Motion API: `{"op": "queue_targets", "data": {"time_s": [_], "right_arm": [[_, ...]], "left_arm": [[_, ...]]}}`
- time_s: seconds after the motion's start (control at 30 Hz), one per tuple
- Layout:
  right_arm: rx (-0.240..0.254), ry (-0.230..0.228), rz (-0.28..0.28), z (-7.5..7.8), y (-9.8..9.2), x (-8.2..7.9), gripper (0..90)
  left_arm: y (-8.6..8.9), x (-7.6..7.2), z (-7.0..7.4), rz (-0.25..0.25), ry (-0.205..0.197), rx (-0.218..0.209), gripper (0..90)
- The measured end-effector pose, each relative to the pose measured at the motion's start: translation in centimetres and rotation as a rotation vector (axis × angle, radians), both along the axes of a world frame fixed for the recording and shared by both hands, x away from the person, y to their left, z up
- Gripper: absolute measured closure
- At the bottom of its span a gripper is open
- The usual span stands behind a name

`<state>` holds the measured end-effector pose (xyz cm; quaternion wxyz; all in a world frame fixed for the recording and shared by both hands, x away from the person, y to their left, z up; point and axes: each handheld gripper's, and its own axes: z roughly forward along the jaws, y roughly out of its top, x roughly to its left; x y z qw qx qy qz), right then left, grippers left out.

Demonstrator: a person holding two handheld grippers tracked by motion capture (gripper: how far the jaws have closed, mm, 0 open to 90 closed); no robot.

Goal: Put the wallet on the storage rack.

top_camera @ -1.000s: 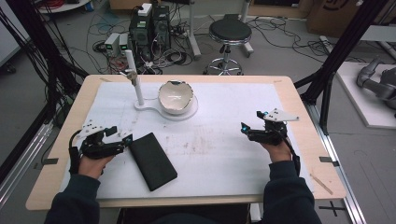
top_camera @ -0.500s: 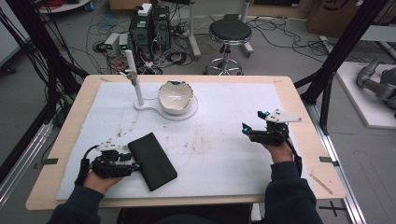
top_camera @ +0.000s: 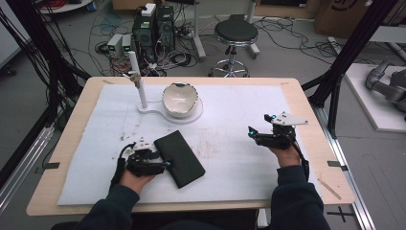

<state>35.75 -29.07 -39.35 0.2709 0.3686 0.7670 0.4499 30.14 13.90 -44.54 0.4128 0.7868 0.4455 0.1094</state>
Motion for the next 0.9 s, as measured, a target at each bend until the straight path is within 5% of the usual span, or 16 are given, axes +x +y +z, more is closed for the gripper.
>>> {"op": "queue_targets", "data": {"time_s": [0.33, 0.47, 0.57, 0.7, 0.9], "right_arm": [[0.009, 0.002, -0.007, 0.0, -0.3, 0.0, 20.8], [0.011, 0.004, -0.007, -0.1, -0.3, -0.1, 20.8], [0.014, 0.001, -0.002, 0.0, -0.2, -0.2, 20.8], [0.032, 0.004, 0.012, -0.1, 0.9, -0.6, 20.8], [0.064, 0.054, 0.073, -1.1, 5.2, -1.3, 21.1]], "left_arm": [[-4.7, 2.3, 0.0, -0.043, -0.02, 0.009, 39.5], [-5.2, 2.7, -0.1, -0.056, -0.03, -0.01, 39.0], [-3.9, 2.5, 0.3, -0.069, -0.087, -0.027, 37.1], [0.4, 2.6, 1.6, -0.015, -0.198, -0.081, 28.4], [6.6, 3.1, 3.0, 0.096, -0.269, -0.11, 27.1]]}}
